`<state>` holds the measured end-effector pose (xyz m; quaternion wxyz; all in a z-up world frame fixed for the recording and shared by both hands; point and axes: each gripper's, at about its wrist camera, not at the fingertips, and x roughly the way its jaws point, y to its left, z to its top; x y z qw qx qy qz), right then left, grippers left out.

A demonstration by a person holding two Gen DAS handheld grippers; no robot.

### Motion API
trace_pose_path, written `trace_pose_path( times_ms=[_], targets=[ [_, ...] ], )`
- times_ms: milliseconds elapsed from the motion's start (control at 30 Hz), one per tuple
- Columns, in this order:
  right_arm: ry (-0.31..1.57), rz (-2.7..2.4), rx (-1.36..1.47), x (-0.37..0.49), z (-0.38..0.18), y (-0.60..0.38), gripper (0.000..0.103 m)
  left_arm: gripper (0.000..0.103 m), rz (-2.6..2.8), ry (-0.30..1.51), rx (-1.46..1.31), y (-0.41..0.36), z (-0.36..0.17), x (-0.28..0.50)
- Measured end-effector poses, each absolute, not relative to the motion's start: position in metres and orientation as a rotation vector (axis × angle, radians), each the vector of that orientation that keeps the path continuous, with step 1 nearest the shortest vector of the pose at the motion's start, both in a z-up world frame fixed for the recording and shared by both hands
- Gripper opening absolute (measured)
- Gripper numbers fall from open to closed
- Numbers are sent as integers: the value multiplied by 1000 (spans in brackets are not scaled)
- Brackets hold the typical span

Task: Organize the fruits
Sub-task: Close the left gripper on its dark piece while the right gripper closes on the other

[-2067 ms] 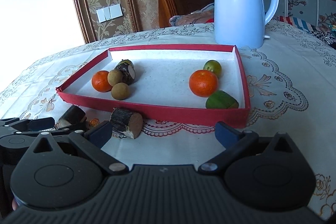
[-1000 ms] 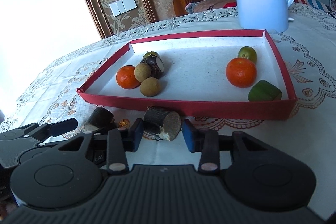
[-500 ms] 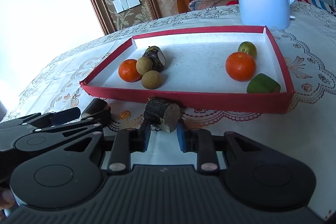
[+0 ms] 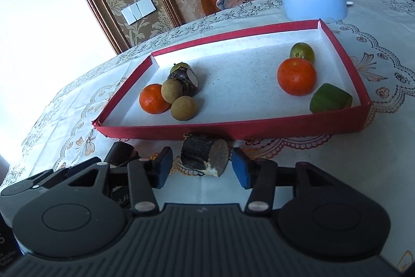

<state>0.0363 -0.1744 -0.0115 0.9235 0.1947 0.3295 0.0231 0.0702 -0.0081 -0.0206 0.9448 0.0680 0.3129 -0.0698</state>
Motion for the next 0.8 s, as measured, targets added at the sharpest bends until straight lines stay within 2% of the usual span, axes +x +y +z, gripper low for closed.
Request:
trace_pose_path(
  times_ms=[33,67,267,400,500,533,800],
  targets=[
    [675,44,402,37,-12,-174,48,59,-142,639,133,-7,-21,70],
    [674,36,400,37,-12,-174,39,59,-142,640,131,-7,-21,71],
    [662,37,333,36,-12,-169,37,57,-148,634,132,-6,-21,70],
    [648,44,279,30,-10,-165,34,41,-169,608,141,-9,-19,66],
    [639,51,246,25,-9,-163,33,37,-175,602,146,-10,-19,65],
    [635,52,233,23,-9,-162,33,33,-183,606,142,-10,-19,65],
    [611,52,194,13,-6,-166,31,33,-187,585,130,-8,-17,61]
  ],
)
